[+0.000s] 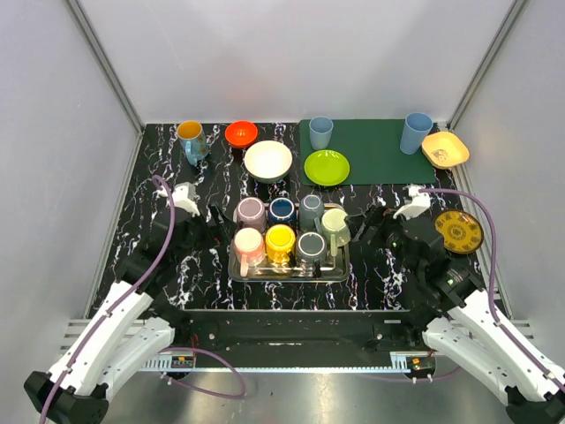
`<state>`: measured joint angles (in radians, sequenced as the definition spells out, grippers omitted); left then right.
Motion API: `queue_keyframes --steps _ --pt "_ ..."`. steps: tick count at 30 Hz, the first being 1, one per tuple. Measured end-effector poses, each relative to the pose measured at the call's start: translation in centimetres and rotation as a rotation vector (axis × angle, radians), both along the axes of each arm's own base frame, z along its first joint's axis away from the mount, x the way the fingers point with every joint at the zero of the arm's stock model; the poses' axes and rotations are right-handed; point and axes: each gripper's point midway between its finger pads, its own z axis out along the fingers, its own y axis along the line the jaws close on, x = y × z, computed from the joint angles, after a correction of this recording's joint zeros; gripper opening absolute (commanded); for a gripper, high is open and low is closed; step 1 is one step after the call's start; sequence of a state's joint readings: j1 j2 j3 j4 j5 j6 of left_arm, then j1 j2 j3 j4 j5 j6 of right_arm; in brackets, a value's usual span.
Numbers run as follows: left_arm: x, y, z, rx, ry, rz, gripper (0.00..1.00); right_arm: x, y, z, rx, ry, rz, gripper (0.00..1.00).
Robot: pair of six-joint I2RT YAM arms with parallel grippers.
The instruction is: Turn the mug right side up
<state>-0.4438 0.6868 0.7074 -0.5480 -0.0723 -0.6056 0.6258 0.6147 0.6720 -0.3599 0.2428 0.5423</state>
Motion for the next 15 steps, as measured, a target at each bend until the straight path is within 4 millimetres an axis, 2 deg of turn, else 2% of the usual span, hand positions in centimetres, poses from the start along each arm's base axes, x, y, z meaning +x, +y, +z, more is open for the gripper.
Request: queue_keyframes --steps 4,7,11,13,15 --pt "-1.0 -1.1 -0.4 0.009 -0.018 -0.126 0.99 -0.8 0.6 0.3 0.048 -0.034 0.048 1.0" --pt "-1.8 -2.1 -1.5 0.022 0.017 -0.217 0.99 -0.7 1.3 0.8 0.043 -0.029 0.082 1.0" --pt "-2.5 -3.5 -4.2 0.077 0.127 -0.292 0.99 0.4 2.5 0.4 -0.014 0.025 0.111 1.0" --pt "-3.0 -3.1 -5.8 0.123 0.192 -0.278 0.99 0.4 2.7 -0.6 -0.04 0.053 0.124 1.0" --pt "-3.0 -2.2 -6.5 0.155 0.224 -0.227 0.99 0.1 2.7 -0.8 -0.044 0.053 0.14 1.0"
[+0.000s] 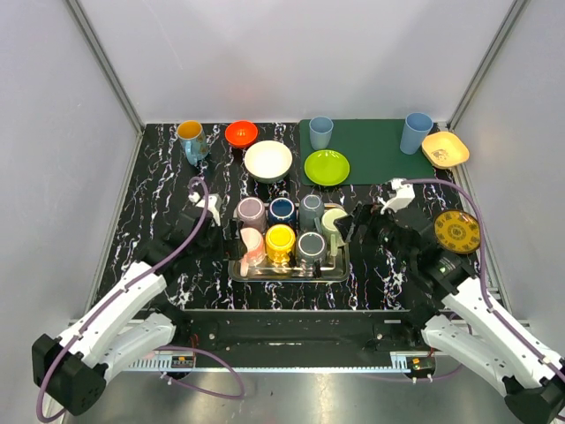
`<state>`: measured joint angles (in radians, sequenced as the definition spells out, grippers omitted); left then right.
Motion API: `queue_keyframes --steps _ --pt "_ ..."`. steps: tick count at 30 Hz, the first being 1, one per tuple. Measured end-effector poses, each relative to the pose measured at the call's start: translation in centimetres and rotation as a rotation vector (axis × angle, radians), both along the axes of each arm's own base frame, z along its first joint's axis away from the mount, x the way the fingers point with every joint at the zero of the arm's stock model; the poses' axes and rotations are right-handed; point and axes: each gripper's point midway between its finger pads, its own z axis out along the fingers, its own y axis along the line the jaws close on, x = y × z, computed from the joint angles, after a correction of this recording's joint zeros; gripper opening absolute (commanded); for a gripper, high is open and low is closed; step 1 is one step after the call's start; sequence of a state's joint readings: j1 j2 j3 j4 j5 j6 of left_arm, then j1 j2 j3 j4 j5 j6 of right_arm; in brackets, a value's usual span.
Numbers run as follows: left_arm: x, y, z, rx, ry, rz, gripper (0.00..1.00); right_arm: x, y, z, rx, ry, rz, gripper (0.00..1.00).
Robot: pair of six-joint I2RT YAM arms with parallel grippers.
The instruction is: Turn the mug right side up
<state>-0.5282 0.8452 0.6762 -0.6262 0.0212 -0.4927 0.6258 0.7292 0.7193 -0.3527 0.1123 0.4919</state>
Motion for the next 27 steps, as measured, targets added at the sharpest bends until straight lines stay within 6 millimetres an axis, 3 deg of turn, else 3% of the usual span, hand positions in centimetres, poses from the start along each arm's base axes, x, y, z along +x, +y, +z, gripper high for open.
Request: queue_keyframes --steps 3,9,11,12,15,19,27 --pt "0.2 0.8 0.1 0.019 0.017 0.07 0.99 -0.4 -0.3 0.4 0.017 -0.03 0.005 1.0" --pt "0.0 0.4 0.1 -0.01 0.038 0.094 0.99 -0.6 -0.4 -0.3 0.012 -0.024 0.004 1.0" --pt "-0.3 0.1 -0.5 0.005 0.059 0.08 0.93 -0.5 -0.3 -0.8 0.001 -0.01 0.004 1.0" --pt "-0.4 0.0 -1.0 0.02 0.081 0.073 0.81 -0.4 -0.2 -1.2 -0.006 0.001 0.005 1.0" --pt "-0.9 0.0 -2.6 0.069 0.144 0.056 0.73 -0.1 -0.1 -2.4 -0.034 0.04 0.004 1.0" --pt "-1.3 0.2 -3.7 0.126 0.189 0.024 0.7 0.0 0.0 -3.1 -0.05 0.061 0.004 1.0" --pt "-0.6 -0.7 -3.4 0.191 0.183 -0.081 0.66 0.0 0.0 -3.2 -0.059 0.059 0.008 1.0"
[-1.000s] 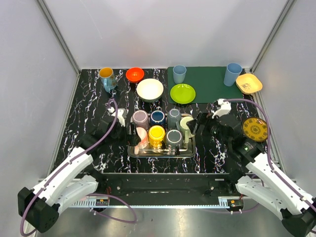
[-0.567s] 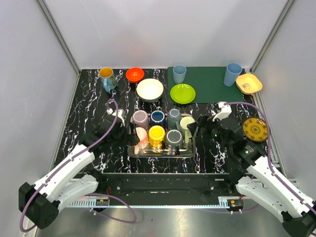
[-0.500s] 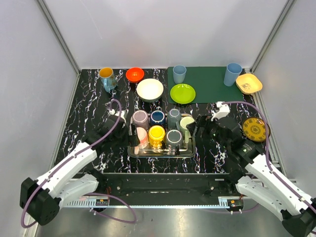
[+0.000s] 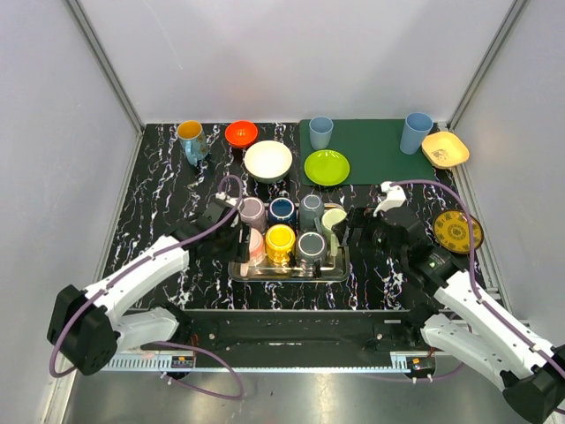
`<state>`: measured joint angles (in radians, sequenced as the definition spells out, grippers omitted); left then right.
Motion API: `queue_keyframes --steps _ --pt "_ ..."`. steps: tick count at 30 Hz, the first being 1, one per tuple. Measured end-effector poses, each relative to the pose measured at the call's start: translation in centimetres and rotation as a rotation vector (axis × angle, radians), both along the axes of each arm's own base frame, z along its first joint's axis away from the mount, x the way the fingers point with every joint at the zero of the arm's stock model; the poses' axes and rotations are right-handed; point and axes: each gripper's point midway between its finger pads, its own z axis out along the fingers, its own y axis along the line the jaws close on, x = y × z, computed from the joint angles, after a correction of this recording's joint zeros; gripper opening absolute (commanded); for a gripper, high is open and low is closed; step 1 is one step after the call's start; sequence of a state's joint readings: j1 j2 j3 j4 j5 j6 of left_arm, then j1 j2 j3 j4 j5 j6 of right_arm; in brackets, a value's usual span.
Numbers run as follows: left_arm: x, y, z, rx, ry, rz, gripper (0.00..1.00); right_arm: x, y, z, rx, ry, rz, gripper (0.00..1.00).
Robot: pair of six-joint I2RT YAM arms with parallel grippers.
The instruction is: Turn the mug right side up
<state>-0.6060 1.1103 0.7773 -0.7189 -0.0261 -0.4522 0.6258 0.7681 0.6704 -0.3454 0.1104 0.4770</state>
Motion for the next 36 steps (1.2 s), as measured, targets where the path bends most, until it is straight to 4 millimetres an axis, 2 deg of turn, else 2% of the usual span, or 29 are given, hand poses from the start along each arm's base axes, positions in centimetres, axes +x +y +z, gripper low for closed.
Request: queue_keyframes --steps 6,10,15,24,28,29,32,36 --pt "-0.1 -1.0 -1.2 0.045 0.039 -0.071 0.6 0.1 0.0 -0.4 -0.013 0.009 0.002 1.0" --pt "-0.3 -1.2 -1.8 0.061 0.058 -0.082 0.56 0.1 0.0 -0.4 -0.016 0.008 0.003 1.0" --pt "-0.1 -1.2 -2.2 0.071 0.062 -0.083 0.45 0.1 0.0 -0.5 -0.017 0.009 0.003 1.0" --pt "-0.1 -1.2 -3.1 0.095 0.089 -0.09 0.34 0.1 0.0 -0.6 -0.02 0.012 0.002 0.99" --pt "0.0 -1.2 -3.2 0.098 0.085 -0.085 0.2 0.2 0.0 -0.6 -0.021 0.014 0.002 0.99" --pt "0.1 -1.1 -3.1 0.1 0.081 -0.083 0.12 0.2 0.0 -0.7 -0.022 0.015 0.002 0.99" --pt "0.5 -1.2 -3.1 0.101 0.064 -0.079 0.0 0.2 0.1 -0.8 -0.024 0.018 0.002 0.99" --pt "0.7 -1.1 -3.1 0.103 0.053 -0.075 0.0 0.2 0.1 -0.8 -0.023 0.019 0.003 0.98"
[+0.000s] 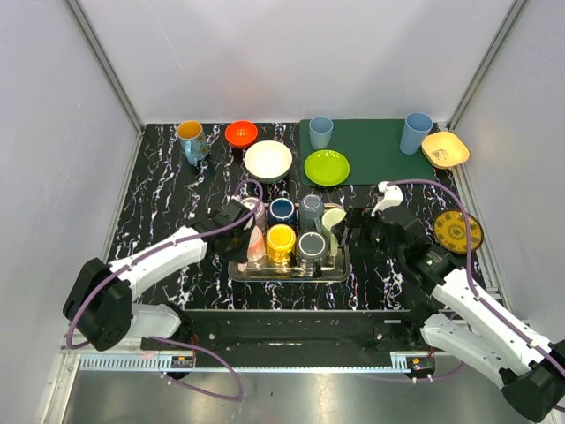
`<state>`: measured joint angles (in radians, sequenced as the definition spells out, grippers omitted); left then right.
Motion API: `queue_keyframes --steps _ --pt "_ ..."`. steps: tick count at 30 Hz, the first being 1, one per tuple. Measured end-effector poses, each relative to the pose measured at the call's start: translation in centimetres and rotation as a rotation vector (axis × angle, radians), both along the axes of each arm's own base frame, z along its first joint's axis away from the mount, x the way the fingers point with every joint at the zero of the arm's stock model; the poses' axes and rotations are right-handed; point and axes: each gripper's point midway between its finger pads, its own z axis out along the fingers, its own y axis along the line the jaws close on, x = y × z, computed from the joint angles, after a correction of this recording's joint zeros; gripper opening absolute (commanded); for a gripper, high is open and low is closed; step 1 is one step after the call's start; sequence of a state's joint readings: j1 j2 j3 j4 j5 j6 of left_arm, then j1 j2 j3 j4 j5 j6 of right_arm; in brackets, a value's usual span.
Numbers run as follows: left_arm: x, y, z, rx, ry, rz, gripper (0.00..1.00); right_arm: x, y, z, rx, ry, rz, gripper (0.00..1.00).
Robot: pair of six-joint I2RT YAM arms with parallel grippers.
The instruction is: Turn the mug right side up
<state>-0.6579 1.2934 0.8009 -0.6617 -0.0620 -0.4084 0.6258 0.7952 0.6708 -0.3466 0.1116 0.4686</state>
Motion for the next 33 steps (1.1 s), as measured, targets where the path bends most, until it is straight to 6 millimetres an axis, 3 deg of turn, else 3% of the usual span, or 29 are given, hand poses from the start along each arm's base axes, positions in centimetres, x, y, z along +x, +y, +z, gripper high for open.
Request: queue_keyframes --steps 5,8,11,14,16,18,21,28,33 --pt "-0.1 0.3 0.5 0.001 -0.021 0.011 0.0 0.0 0.1 0.0 0.006 0.004 0.0 0.97" --pt "-0.9 1.2 2.7 -0.007 -0.07 0.023 0.0 -0.3 0.5 0.2 0.014 0.019 0.023 0.96" --pt "-1.2 1.9 7.6 -0.066 -0.175 0.047 0.0 -0.4 1.4 1.0 0.031 0.03 0.059 0.95" --pt "-0.7 1.8 14.7 -0.204 -0.343 0.07 0.0 -0.3 2.7 2.8 0.071 0.03 0.109 0.95" --pt "-0.6 1.4 18.3 -0.304 -0.438 0.079 0.0 -0.6 4.0 4.3 0.122 0.026 0.165 0.95" --pt "-0.8 0.7 21.4 -0.433 -0.52 0.073 0.0 -1.6 5.8 5.9 0.211 0.031 0.256 0.94" --pt "-1.3 -1.3 23.9 -0.615 -0.561 0.042 0.0 -3.1 8.1 8.1 0.35 0.04 0.377 0.93" --pt "-0.6 -9.2 26.7 -1.02 -0.464 -0.074 0.0 -6.4 10.5 11.9 0.563 0.061 0.589 0.91" --pt "-0.8 -11.7 28.3 -1.205 -0.403 -0.126 0.0 -7.3 10.6 14.2 0.632 0.014 0.643 0.83"
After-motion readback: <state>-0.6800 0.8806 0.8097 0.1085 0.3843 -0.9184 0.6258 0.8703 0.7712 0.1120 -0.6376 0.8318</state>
